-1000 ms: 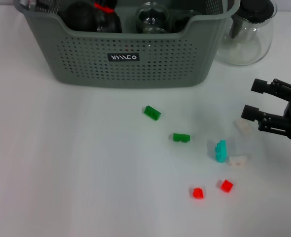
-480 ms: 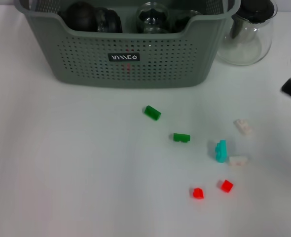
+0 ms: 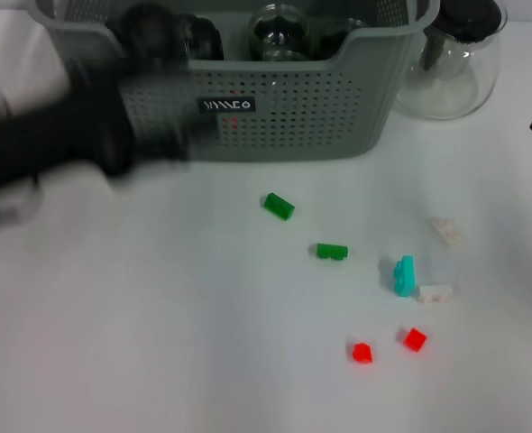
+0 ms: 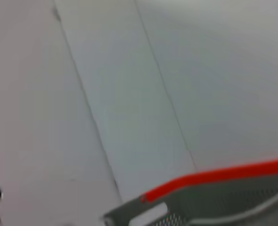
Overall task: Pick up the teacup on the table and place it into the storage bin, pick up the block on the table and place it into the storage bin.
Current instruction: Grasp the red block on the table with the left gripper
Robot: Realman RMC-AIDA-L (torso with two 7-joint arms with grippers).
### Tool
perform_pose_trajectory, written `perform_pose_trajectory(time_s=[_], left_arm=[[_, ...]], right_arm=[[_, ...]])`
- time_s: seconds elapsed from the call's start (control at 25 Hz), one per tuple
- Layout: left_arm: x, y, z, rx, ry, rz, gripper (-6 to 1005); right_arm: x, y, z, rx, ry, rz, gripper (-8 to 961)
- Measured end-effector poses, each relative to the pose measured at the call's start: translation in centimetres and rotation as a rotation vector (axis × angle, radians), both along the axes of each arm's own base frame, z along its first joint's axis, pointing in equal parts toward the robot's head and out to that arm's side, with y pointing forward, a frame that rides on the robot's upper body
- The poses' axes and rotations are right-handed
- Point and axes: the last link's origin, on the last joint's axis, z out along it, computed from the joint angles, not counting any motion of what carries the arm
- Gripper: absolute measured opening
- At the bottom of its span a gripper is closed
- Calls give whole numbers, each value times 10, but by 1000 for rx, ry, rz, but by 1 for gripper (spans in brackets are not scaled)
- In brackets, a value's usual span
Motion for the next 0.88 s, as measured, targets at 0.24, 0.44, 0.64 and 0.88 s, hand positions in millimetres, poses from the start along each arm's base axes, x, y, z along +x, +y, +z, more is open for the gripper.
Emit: perform_pose_trajectory(time_s=[0.24, 0.44, 0.64, 0.88], left_arm=[[-37, -27, -82, -127, 150, 16, 741], [-31, -41, -123, -227, 225, -75, 726], [-21, -48, -152, -329, 280, -139, 710], [-17, -51, -179, -284, 338, -189, 691]], right_arm=[[4, 9, 10, -134, -46, -43, 868], [4, 17, 19, -181, -66, -69, 868], [2, 21, 19, -187, -76, -60, 867], [1, 21, 17, -187, -75, -58, 868]])
